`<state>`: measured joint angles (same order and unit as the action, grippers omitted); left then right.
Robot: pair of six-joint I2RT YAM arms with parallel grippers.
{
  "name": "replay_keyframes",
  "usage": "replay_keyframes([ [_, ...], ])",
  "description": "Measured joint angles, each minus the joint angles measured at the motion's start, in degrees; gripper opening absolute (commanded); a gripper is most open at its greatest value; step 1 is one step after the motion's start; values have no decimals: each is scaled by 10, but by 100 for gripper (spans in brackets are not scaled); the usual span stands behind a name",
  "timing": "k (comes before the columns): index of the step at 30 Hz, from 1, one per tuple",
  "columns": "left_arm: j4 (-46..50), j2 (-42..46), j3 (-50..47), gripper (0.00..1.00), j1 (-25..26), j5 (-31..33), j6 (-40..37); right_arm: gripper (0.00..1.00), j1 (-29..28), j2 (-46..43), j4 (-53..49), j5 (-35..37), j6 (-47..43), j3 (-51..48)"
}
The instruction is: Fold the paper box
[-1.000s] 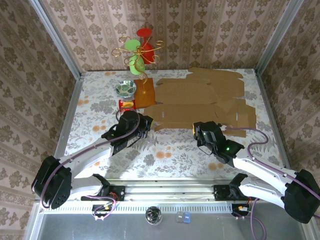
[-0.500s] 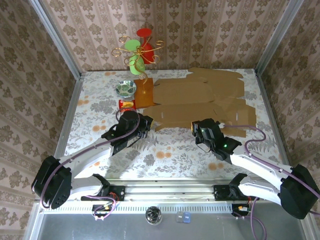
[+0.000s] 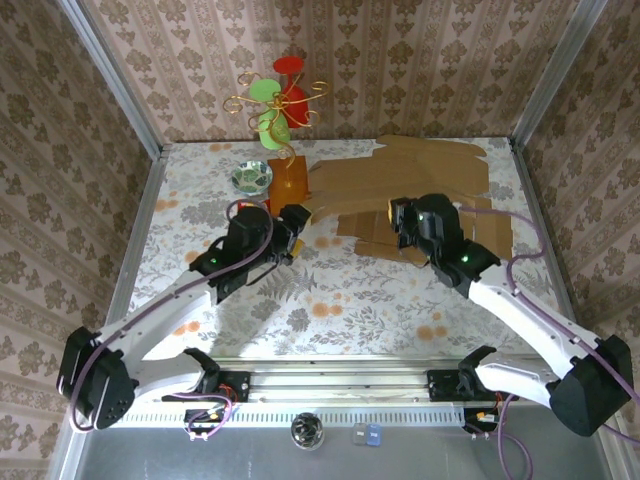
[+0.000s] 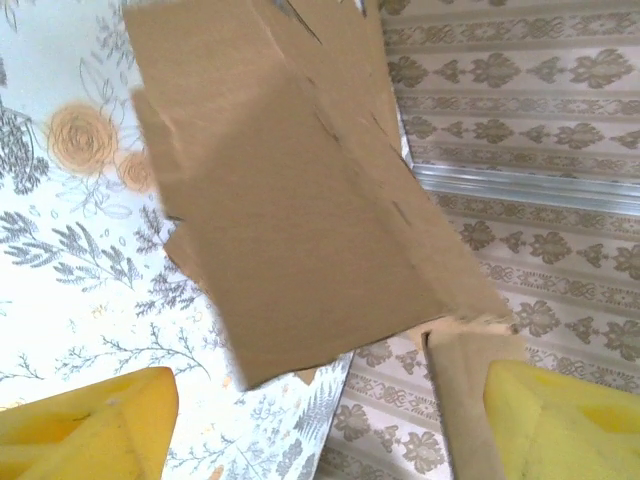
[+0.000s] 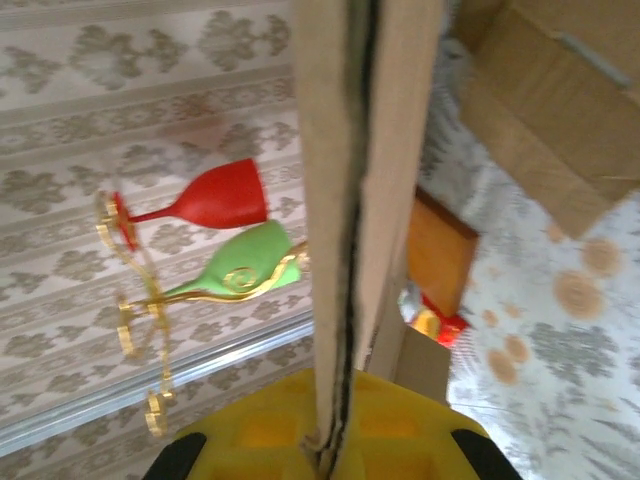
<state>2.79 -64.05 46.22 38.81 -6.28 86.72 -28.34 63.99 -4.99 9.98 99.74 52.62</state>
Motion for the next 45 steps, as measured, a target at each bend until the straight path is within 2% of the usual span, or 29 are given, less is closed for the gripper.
replay_keyframes([
  [8, 133, 67, 70, 80, -62, 9, -123, 0, 21, 28, -100, -15, -70, 177],
  [14, 178, 89, 122, 74, -122, 13, -189, 0, 19, 28, -214, -18, -80, 277],
  [21, 201, 81, 134, 71, -187, 0, -220, 0, -7, 48, -424, -19, -61, 454],
  [30, 220, 57, 143, 69, -196, -17, -234, 0, -33, 137, -556, -19, -9, 654],
  [32, 228, 53, 143, 69, -203, -22, -236, 0, -42, 159, -561, -26, 5, 660],
  [34, 236, 49, 143, 65, -213, -29, -240, 0, -43, 170, -541, -34, 20, 621],
  [37, 254, 42, 142, 49, -231, -43, -263, 0, -37, 185, -469, -47, 42, 516],
  [39, 251, 33, 128, 43, -244, -59, -278, 0, -24, 209, -424, -60, 57, 463],
  [42, 207, 29, 41, 33, -266, -98, -283, 0, -7, 259, -384, -77, 74, 437],
  [45, 138, 10, -82, 32, -280, -134, -259, 0, -1, 278, -363, -85, 82, 437],
])
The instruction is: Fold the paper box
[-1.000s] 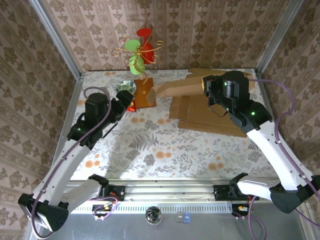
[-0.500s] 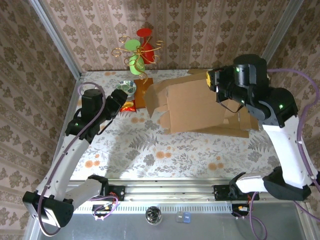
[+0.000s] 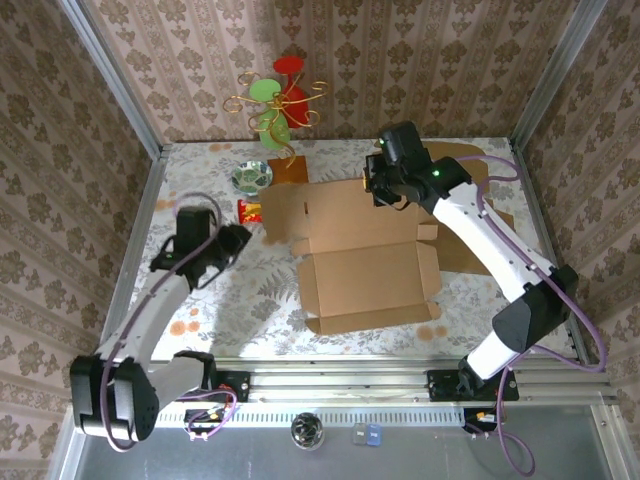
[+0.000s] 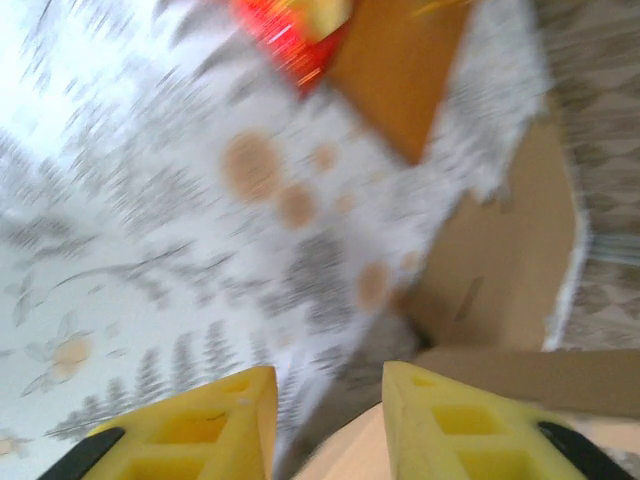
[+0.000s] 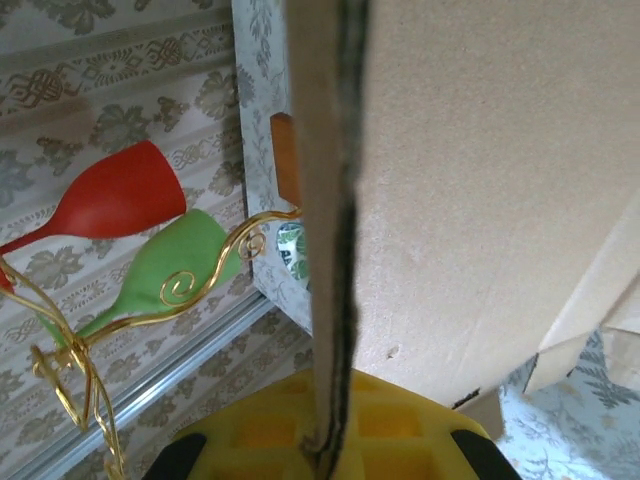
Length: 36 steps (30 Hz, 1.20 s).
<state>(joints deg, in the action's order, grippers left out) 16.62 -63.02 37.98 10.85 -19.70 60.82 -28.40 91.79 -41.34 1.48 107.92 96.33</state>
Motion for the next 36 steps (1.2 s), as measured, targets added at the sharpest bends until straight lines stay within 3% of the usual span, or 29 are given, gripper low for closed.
replay_keyframes([
  [3, -70, -34, -75, 33, 1, -27, 28, 0, 0, -6, 23, -3, 5, 0],
  [9, -284, -123, -116, 46, 4, -65, 85, 0, 3, -12, 55, -7, 21, -12],
  [20, -654, -346, -132, 49, 0, -80, 201, 0, 5, -14, 65, -10, 38, -30],
  [36, -802, -403, -95, 48, 59, -75, 246, 0, 13, -15, 104, -20, 66, -70],
])
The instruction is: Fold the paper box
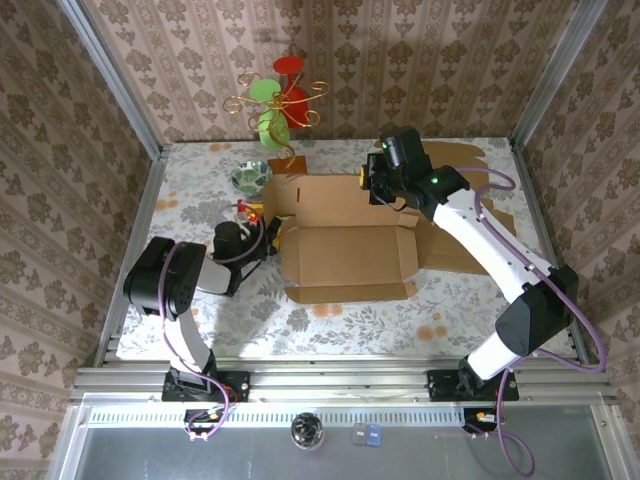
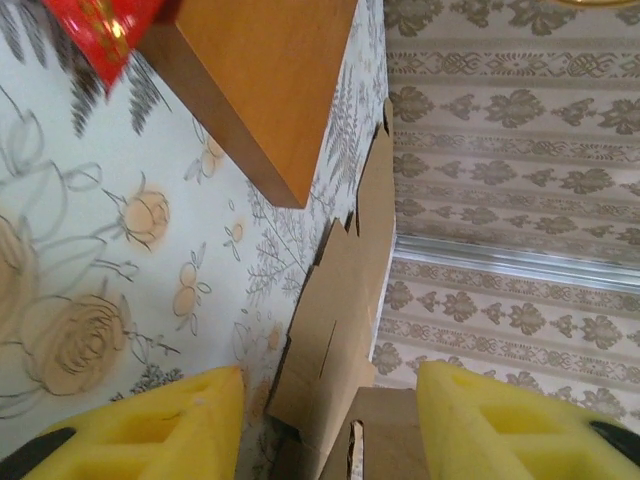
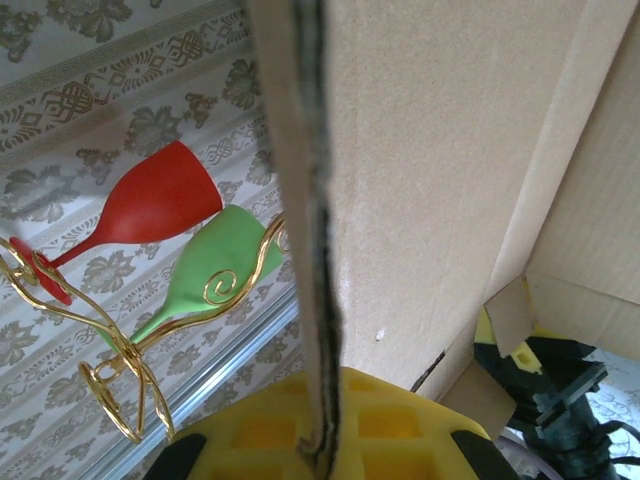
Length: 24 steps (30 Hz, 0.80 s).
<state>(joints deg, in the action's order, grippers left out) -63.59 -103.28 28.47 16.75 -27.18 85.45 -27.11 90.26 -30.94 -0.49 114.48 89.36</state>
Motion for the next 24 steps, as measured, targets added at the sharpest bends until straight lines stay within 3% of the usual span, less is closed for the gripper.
replay_keyframes([
  [13, -25, 12, -28, 51, 38, 31, -14, 0, 6, 0, 62, 0, 22, -35],
  [24, 91, 64, -28, 59, 50, 44, -86, 0, 3, -2, 94, -2, 30, -68],
])
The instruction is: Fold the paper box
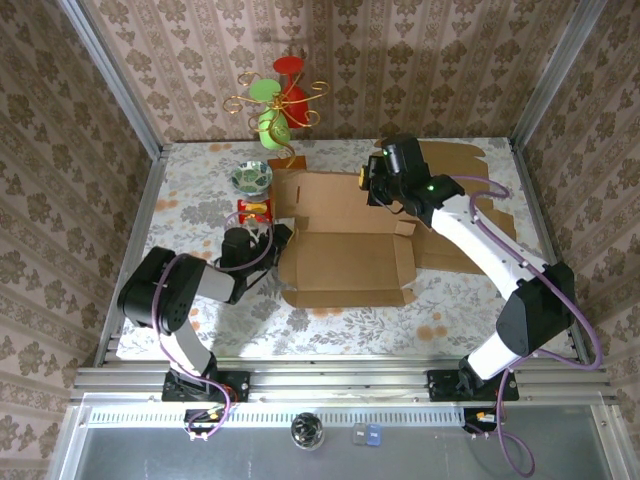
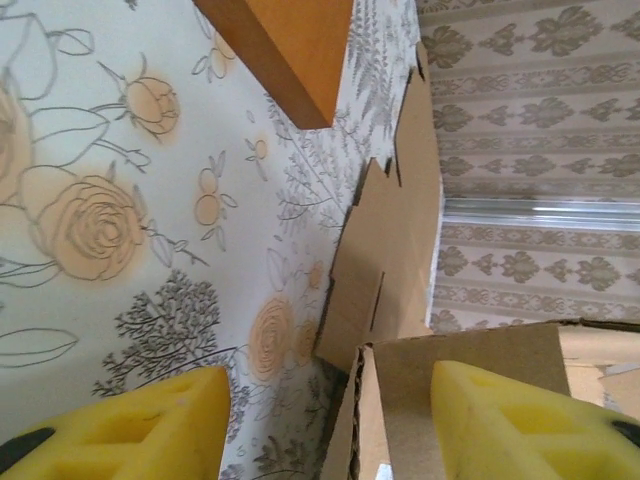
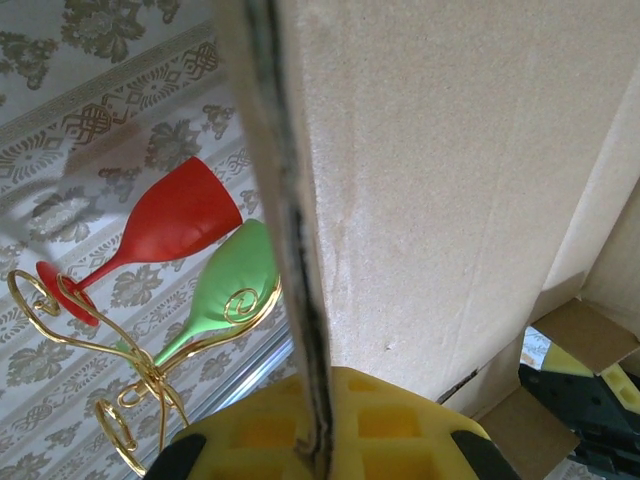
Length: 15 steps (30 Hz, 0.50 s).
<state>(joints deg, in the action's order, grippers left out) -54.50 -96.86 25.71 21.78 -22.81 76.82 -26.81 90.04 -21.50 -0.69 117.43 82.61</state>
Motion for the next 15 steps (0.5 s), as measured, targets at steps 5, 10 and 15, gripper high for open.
replay_keyframes([
  [5, 104, 60, -9, 66, -1, 10, -28, 0, -16, -2, 21, 3, -7, -12],
  [10, 303, 222, -42, 73, -9, 34, -82, 0, -47, -1, 43, 7, -19, -17],
  [15, 550, 400, -40, 75, -20, 75, -147, 0, -80, 16, 85, 16, -33, -17],
])
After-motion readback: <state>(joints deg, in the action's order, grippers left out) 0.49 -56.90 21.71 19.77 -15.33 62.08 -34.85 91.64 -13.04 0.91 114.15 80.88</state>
